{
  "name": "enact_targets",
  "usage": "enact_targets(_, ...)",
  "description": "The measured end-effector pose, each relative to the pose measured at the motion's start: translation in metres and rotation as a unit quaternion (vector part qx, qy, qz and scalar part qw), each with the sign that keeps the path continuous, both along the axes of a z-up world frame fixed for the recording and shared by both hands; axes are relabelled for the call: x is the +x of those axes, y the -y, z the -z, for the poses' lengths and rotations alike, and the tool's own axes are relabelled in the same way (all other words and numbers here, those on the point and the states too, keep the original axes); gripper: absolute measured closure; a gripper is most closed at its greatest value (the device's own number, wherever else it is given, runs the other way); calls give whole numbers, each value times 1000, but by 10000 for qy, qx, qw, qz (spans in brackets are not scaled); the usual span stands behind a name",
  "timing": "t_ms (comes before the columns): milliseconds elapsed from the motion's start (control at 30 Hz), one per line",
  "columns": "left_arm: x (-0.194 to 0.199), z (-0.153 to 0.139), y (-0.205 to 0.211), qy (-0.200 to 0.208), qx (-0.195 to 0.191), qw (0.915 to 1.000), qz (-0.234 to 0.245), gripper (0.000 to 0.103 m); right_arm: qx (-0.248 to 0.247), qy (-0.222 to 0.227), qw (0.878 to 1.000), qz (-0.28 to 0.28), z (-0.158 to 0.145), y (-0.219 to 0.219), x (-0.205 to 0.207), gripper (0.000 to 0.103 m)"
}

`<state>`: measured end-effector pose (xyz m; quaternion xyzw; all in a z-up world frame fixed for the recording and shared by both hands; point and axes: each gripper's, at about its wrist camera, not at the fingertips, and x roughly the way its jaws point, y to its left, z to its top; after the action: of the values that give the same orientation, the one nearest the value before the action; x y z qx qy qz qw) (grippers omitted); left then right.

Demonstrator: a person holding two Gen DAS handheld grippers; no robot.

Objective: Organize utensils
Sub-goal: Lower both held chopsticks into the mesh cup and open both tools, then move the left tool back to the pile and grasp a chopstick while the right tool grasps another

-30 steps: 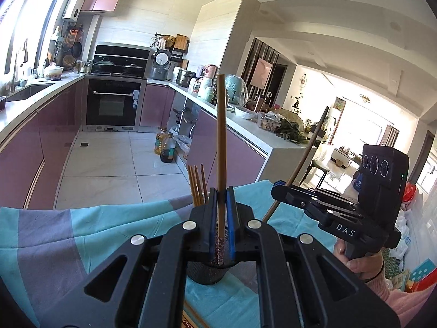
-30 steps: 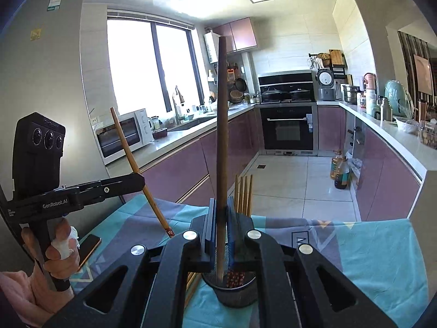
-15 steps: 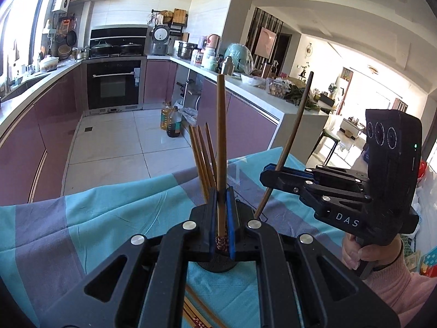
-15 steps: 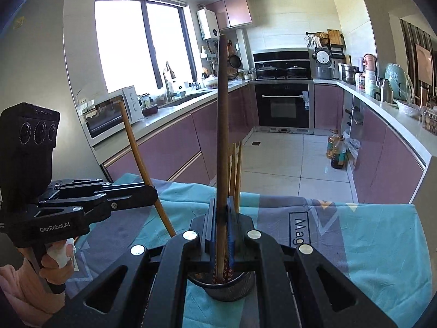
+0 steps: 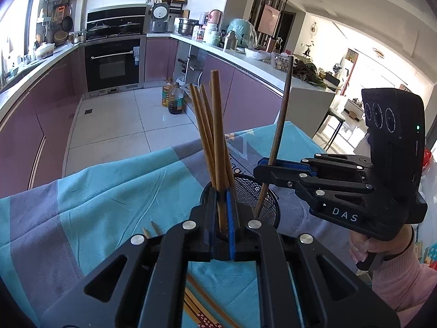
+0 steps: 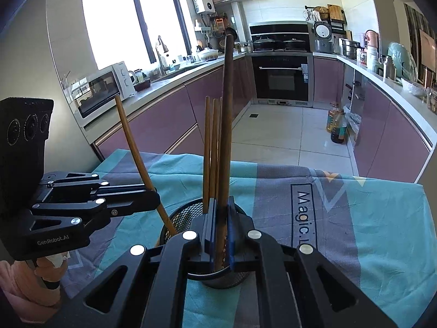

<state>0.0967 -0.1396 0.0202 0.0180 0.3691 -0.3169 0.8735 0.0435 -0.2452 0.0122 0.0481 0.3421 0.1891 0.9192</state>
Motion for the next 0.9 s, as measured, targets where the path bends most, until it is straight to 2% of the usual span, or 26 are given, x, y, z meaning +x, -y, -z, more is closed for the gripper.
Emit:
enact_targets(567, 19, 13, -6, -190, -98, 9996, -177, 95, 43, -52, 9999, 158, 7, -2, 10, 95)
enact_targets(767, 7, 12, -20, -24, -178, 9992, -354, 87, 124, -16, 9998, 172, 9, 1, 4, 93)
enact_targets(833, 2, 10, -25, 84, -181, 9988, -449, 81, 173, 46, 9997, 144, 6, 2, -2, 88)
enact_targets(900, -4, 9, -35, 168, -210, 9982, -541, 78, 215, 127, 9997, 78, 3, 2, -11, 85)
